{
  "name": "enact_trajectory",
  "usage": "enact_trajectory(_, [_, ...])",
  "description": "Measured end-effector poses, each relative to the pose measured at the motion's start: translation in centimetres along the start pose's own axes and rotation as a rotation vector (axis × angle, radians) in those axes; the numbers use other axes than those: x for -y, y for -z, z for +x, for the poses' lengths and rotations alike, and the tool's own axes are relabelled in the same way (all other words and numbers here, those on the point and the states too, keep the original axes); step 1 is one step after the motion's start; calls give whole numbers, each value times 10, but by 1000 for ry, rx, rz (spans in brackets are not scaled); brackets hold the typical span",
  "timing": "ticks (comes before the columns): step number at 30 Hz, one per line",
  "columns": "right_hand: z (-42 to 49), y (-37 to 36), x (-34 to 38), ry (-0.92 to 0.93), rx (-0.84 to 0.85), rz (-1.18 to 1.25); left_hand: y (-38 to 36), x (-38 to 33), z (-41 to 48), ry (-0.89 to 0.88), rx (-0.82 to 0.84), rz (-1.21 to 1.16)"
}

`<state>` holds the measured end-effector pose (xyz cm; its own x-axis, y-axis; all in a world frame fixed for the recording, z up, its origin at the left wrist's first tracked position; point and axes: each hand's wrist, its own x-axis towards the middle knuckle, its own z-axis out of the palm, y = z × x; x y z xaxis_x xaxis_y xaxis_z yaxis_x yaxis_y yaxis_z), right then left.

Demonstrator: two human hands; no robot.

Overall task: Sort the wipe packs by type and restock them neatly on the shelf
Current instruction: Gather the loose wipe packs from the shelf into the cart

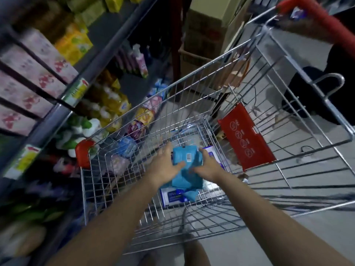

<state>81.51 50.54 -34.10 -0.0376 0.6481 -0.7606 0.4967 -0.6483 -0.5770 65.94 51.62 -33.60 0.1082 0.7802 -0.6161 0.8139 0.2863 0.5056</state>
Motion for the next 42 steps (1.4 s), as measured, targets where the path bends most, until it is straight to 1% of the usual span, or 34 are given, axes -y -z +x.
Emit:
enact_trajectory(1, [2,1,-5,-15,-9,-182,-1,4,3,-14,5,231])
enact_trajectory(2, [2,2,-10,-16,-9,-308,1,7,5,-21,10,417])
enact_trajectory(5, [-2,5,-15,38,31,-389,15,13,0,-39,-63,785])
enact_trajectory(7, [-3,7,-5,106,16,-526,33,18,-10,-4,-137,921])
enact_trajectory(9, [-7,6,18,229,-54,-703,57,23,-27,48,-205,962])
enact_trajectory(12, [-30,-9,82,496,-193,-849,107,30,-69,81,-381,959])
enact_trajectory(16, [-86,-62,186,863,-313,-900,182,54,-149,116,-684,855])
enact_trajectory(19, [-146,-127,256,1082,-324,-908,237,96,-224,188,-902,801])
enact_trajectory(21, [-176,-161,284,1186,-331,-871,262,121,-261,234,-989,786])
enact_trajectory(22, [-193,-189,297,1257,-331,-849,274,144,-288,279,-1029,775])
enact_trajectory(24, [-226,-245,318,1338,-317,-802,296,187,-339,352,-1070,746])
enact_trajectory(25, [-241,-274,327,1362,-297,-785,305,211,-362,397,-1063,757])
enact_trajectory(29, [-286,-383,359,1419,-239,-807,335,298,-434,501,-1149,730])
enact_trajectory(32, [-308,-440,369,1412,-197,-867,352,342,-462,532,-1128,678])
enact_trajectory(35, [-314,-469,375,1353,-168,-967,364,369,-472,533,-1102,644])
enact_trajectory(38, [-310,-479,389,1286,-163,-1058,381,389,-473,515,-1083,630])
enact_trajectory(40, [-305,-484,401,1258,-161,-1088,394,401,-471,495,-1082,609])
enact_trajectory(42, [-299,-492,411,1247,-138,-1095,404,412,-467,482,-1046,599])
